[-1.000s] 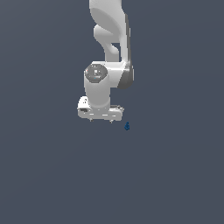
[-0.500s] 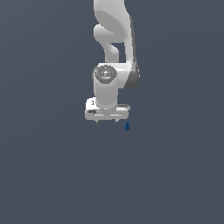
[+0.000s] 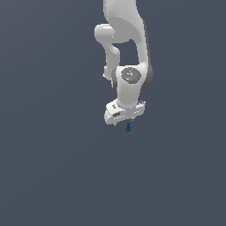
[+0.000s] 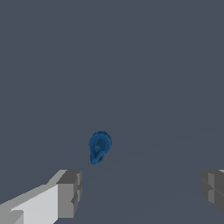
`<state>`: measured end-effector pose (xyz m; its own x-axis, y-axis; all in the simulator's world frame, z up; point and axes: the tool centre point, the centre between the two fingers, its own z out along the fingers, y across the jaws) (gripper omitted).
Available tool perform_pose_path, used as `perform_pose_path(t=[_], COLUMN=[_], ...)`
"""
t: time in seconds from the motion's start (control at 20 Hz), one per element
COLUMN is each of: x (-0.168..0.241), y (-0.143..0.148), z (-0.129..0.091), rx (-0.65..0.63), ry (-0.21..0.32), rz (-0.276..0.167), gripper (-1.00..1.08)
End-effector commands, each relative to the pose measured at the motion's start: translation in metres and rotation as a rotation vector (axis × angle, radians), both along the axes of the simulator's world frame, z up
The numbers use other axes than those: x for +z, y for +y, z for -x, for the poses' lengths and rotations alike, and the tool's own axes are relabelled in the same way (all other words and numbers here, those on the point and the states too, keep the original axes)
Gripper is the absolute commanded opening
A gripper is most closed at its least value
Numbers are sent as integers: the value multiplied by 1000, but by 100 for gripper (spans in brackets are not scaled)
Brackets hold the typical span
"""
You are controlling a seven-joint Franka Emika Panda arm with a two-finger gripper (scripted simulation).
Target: Pick up the object and move it to a goal position.
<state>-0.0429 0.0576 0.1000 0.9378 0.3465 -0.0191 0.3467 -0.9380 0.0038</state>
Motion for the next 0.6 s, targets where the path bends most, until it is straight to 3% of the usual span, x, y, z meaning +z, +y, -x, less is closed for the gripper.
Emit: perform_pose_path(t=[0.0,0.25,0.55], x=[-4,-7,-10], y=[16,32,32], z=[5,11,11], rx=[64,128,127], ry=[-8,-15,-14], rz=[-5,-11,-11], gripper=[100,100,100])
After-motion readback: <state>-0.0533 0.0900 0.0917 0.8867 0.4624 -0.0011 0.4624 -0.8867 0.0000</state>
